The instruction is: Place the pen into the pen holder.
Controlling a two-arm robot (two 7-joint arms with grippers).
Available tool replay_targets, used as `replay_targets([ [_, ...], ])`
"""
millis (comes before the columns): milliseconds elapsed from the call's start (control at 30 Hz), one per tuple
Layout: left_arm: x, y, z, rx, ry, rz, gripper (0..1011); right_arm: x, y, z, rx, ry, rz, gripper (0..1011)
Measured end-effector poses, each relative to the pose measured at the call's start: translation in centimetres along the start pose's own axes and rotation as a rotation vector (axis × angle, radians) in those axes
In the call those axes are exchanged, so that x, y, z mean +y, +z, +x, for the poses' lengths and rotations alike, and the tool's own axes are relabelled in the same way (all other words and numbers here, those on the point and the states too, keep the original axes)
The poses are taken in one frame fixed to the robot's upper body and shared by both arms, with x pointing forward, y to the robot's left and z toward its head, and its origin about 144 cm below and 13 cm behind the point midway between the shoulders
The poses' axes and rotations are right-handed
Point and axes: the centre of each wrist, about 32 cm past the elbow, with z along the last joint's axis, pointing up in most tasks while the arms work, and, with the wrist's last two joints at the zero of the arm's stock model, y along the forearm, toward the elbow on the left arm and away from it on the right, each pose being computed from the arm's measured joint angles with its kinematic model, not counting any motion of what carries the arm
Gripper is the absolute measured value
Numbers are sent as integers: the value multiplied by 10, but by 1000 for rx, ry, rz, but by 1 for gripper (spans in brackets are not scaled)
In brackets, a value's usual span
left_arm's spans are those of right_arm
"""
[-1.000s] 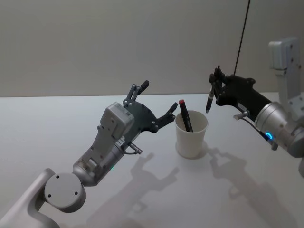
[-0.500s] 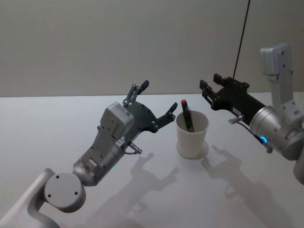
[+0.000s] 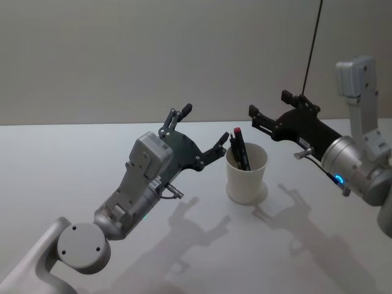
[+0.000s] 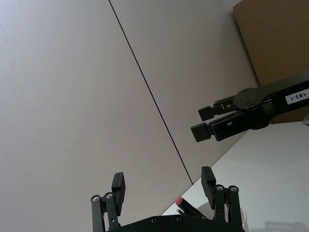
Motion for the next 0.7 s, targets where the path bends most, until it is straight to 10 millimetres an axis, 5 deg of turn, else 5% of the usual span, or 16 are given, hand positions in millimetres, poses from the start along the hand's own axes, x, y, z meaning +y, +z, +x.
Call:
replay_targets([
  [167,0,0,0,0,0,0,1004,0,0,1,3,1,7,997],
  [700,0,0,0,0,0,0,1004,-2,1,2,6,2,19,1001],
])
